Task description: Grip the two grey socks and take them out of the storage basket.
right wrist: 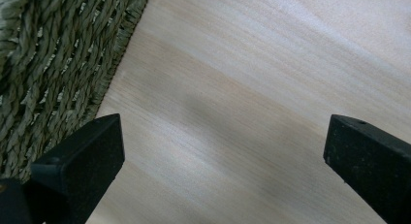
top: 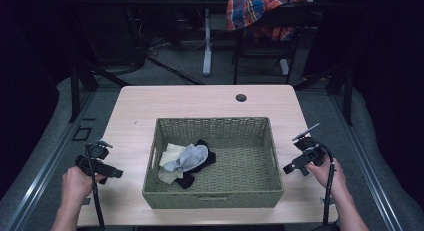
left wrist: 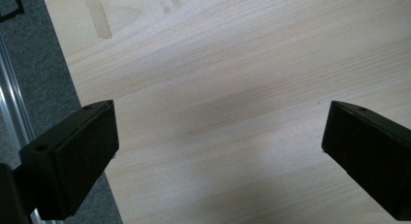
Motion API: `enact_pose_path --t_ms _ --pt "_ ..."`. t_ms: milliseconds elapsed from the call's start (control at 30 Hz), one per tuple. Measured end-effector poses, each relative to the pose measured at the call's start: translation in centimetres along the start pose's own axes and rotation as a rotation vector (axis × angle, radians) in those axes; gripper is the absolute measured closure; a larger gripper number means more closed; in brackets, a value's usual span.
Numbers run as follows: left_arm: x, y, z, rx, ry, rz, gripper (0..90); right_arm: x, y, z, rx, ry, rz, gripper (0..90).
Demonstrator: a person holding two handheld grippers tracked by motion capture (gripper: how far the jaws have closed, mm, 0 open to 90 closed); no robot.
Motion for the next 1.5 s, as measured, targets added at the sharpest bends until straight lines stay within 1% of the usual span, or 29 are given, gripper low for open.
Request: enact_pose_path --t_ms 33,67,100,133,167,233,333,433,467,500,567,667,700,767,800,833,900,1133,1167,1200,1233,1267,1300,1333,1367,1400,1433,1467,1500 --pt "0.0 0.0 0.0 0.0 0.0 0.0 0.0 0.0 0.0 0.0 0.0 0.0 0.0 0.7" --pt "0.0 0.0 -0.1 0.001 -0.004 -0.005 0.0 0.1 0.0 0.1 0.012 -0.003 -0.012 0.7" --pt "0.0 0.0 -0.1 0.001 -0.004 -0.005 0.0 0.1 -0.2 0.3 0.035 -0.021 -0.04 0.7" --pt "-0.1 0.0 -0.1 0.003 -0.006 -0.005 0.0 0.0 -0.1 0.2 0.021 0.005 -0.024 0.7" --pt "-0.1 0.1 -0.1 0.003 -0.006 -0.006 0.0 -0.1 0.0 0.1 0.001 0.008 -0.012 0.7" --pt "-0.1 0.2 -0.2 -0.002 0.002 0.002 0.0 -0.2 0.0 0.2 -0.003 -0.001 -0.007 0.7" --pt "0.0 0.2 -0.3 -0.004 0.015 0.015 0.0 -0.2 0.0 0.1 -0.001 0.004 -0.008 0.7" --pt "0.1 0.1 -0.3 0.001 0.008 0.013 0.0 -0.1 0.0 0.1 -0.001 0.005 -0.007 0.7" --pt "0.0 0.1 -0.3 0.002 0.014 0.018 0.0 -0.1 0.0 0.1 0.001 0.005 -0.006 0.7" --pt "-0.1 0.1 -0.4 0.0 0.015 0.019 0.0 0.0 -0.1 0.3 0.021 0.003 -0.025 0.7" --pt "-0.2 0.2 -0.4 -0.001 0.014 0.022 0.0 0.0 -0.1 0.4 0.024 0.0 -0.028 0.7" --pt "-0.4 0.3 -0.5 0.003 0.018 0.048 0.0 0.0 -0.1 0.4 0.023 0.0 -0.027 0.7" --pt "-0.5 0.2 -0.5 0.002 0.021 0.048 0.0 -0.1 0.0 0.1 -0.004 0.003 -0.002 0.7" --pt "-0.8 0.1 -0.6 0.0 0.019 0.041 0.0 -0.1 0.0 0.1 -0.006 0.003 0.0 0.7" --pt "-1.1 0.0 -0.6 0.0 0.016 0.037 0.0 -0.1 0.0 0.1 0.001 0.001 -0.007 0.7" --pt "-1.4 -0.1 -0.6 -0.001 0.017 0.03 0.0 0.0 -0.1 0.3 0.021 -0.001 -0.026 0.7" --pt "-1.9 -0.3 -0.7 -0.001 0.015 0.019 0.0 -0.1 0.0 0.1 0.0 -0.001 -0.006 0.8" --pt "-3.8 -1.0 -1.5 0.011 0.023 -0.013 0.0 0.0 0.0 0.1 0.003 0.001 -0.008 0.8" --pt "-4.3 -1.3 -1.8 0.016 0.026 -0.023 0.0 0.0 0.0 0.2 0.0 -0.004 -0.004 0.8" --pt "-4.3 -1.3 -1.8 0.016 0.026 -0.023 0.0 0.0 0.0 0.2 0.0 -0.004 -0.004 0.8" --pt "-4.6 -1.5 -1.9 0.017 0.02 -0.035 0.0 0.2 -0.1 0.4 0.028 -0.01 -0.031 0.8" --pt "-4.9 -1.6 -2.0 0.021 0.022 -0.036 0.0 -0.1 0.1 0.1 -0.009 0.002 0.003 0.8" --pt "-5.2 -1.8 -2.1 0.028 0.024 -0.04 0.0 -0.2 0.1 -0.1 -0.023 0.005 0.016 0.8" --pt "-5.4 -1.9 -2.3 0.027 0.019 -0.051 0.0 -0.1 0.1 0.1 -0.003 0.001 0.001 0.8" --pt "-6.0 -2.3 -2.7 0.046 0.028 -0.055 0.0 0.0 0.0 0.1 0.006 -0.004 -0.007 0.8" --pt "-6.0 -2.3 -2.7 0.046 0.028 -0.055 0.0 0.0 0.0 0.1 0.006 -0.004 -0.007 0.8" --pt "-6.4 -2.5 -3.1 0.055 0.03 -0.064 0.0 -0.1 0.1 0.1 0.003 -0.002 -0.004 0.8" --pt "-6.6 -2.7 -3.4 0.064 0.029 -0.067 0.0 0.1 0.0 0.3 0.026 -0.003 -0.025 0.8" --pt "-6.9 -2.9 -3.7 0.07 0.028 -0.078 0.0 0.0 0.0 0.2 0.01 -0.001 -0.012 0.8"
Point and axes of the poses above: each handheld gripper's, and its own axes: x roughly forward along the jaws, y roughly out of its underside, z roughly to its left, the point moved 8 cm from there along x, roughly forward along the jaws, and after that the axes turned 9 degrees about y, right-handed, at the moved point
